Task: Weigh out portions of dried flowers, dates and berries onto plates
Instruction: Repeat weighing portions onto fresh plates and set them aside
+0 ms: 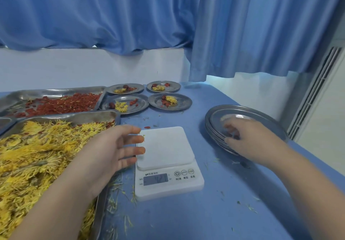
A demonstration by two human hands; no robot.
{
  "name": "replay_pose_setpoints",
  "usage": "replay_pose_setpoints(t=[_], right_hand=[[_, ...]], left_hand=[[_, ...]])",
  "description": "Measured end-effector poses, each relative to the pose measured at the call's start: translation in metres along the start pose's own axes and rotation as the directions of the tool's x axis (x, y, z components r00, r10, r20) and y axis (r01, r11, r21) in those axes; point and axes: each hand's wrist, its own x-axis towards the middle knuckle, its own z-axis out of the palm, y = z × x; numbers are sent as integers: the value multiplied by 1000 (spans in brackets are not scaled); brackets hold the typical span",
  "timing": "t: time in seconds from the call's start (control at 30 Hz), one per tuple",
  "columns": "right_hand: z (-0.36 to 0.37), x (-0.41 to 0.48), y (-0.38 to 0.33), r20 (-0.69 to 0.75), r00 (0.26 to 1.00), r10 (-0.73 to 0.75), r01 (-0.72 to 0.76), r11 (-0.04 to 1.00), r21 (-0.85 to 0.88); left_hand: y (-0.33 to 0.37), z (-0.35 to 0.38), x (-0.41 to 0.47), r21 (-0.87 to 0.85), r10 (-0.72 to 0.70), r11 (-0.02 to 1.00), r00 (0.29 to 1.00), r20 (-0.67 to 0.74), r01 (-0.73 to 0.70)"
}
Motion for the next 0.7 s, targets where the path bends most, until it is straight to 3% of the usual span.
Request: replay_pose_setpoints(t=[0.13,0.53,0.7], right_hand=[[3,-2,-3,21,1000,23,-22,997,-78],[4,-1,-1,-51,993,102,-94,986,135],[3,-4,-5,-137,990,30,-29,1000,6]], left_hand=[[-2,-1,2,16,8,1000,1000,-13,-8],[-3,0,1,31,21,999,1000,-6,-20],[-3,1,1,34,21,999,1000,3,-21]])
